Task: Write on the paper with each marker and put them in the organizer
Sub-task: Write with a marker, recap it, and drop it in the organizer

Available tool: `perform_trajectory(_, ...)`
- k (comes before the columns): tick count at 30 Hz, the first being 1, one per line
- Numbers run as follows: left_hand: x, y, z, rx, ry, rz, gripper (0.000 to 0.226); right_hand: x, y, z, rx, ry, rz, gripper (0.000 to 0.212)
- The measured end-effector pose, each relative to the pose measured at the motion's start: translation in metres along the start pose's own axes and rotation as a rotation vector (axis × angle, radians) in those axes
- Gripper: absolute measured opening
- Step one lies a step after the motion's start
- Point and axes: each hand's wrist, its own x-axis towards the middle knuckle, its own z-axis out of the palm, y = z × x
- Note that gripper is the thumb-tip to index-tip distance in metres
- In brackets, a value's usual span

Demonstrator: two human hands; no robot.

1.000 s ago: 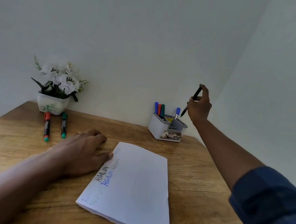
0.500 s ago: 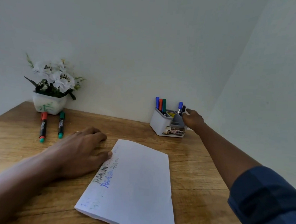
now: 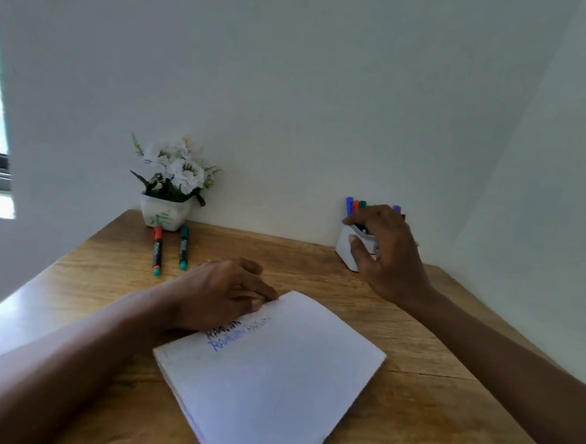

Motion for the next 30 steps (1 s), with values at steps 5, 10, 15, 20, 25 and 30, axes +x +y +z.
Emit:
perform_trajectory(5, -0.028, 0.006, 0.0, 0.038, -0.034, 0.054, 0.039, 0.014, -0.035, 0.027, 0.278, -0.328, 0.094, 0.016)
perform_trajectory(10, -0.034, 0.008, 0.0, 0.053, -0.033, 0.047, 0.043, 0.05, -0.067, 0.085, 0.331, -0.626, 0.149, 0.012)
perform_trajectory(15, -0.031, 0.008, 0.001, 0.015, -0.008, 0.038, 0.041, 0.105, -0.123, 0.155, 0.368, -0.768, 0.307, 0.024)
perform_trajectory(20, -0.029, 0.007, 0.001, 0.012, -0.026, 0.035, 0.043, 0.128, -0.162, 0.195, 0.262, -0.9, 0.441, 0.022)
perform_trajectory(25, -0.028, 0.009, 0.001, 0.019, -0.005, 0.047, 0.043, 0.133, -0.155, 0.196, 0.232, -0.91, 0.551, 0.018)
perform_trajectory(30, -0.025, 0.003, 0.004, 0.025, 0.001, 0.056, 0.043, 0.126, -0.125, 0.167, 0.178, -0.765, 0.579, 0.015)
